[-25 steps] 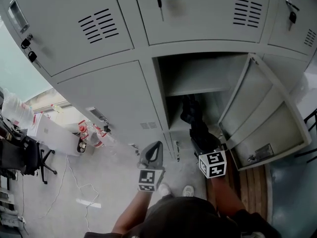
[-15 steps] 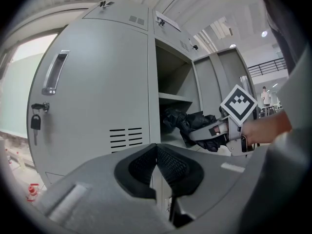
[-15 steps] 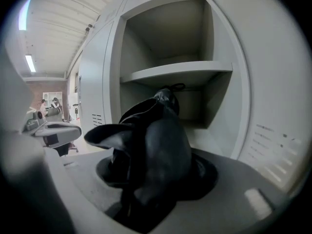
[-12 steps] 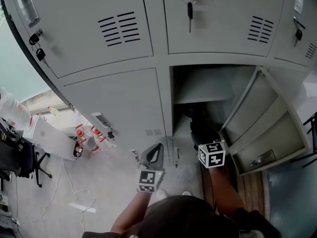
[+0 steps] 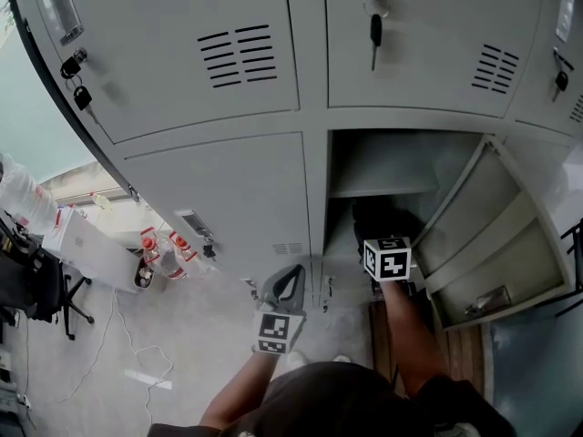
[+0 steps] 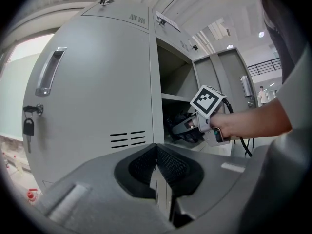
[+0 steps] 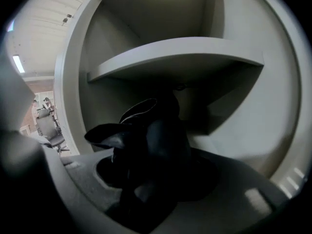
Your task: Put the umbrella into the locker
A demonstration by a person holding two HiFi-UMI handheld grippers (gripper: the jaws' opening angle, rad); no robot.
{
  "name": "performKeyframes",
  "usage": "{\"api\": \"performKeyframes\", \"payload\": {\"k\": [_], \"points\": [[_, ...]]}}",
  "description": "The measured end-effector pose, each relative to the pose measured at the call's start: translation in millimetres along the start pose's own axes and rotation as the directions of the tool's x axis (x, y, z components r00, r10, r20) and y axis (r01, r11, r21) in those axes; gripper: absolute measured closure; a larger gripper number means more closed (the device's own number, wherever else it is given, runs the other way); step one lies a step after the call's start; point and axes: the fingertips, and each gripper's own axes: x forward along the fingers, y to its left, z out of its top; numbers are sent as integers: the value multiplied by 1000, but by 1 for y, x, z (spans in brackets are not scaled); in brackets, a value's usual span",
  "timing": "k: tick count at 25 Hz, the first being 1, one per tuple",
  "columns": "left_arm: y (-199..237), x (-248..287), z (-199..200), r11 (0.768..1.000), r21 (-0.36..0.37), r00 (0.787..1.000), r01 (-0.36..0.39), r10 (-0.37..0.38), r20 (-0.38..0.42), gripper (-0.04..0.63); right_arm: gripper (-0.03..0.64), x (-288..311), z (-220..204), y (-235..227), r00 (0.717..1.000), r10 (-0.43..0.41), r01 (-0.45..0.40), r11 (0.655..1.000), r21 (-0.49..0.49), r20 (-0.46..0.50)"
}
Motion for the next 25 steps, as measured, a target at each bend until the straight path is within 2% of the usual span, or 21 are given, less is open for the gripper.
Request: {"api": "performKeyframes", "payload": {"k": [5,13,19,25], "points": [[-3,-1,1,1000,22,1000,2,-2,3,592,379,27,-2,-6,998,-22,19,999,-48,-55],[3,-8,-6,1000,14,1000,-2,2,-17,592,379,52,-12,-12,988,-57,55,998,-18,-143],[1,-10,-4,1000,3,1000,-6,6,-10,592,377,65,-22,-15,981,-63,58,998,-31,-181],[-3,-9,-5,1000,-3,1000,1,-1,-10,591,376,69,-25,-18,972,-102,94,994,-47,-212]]}}
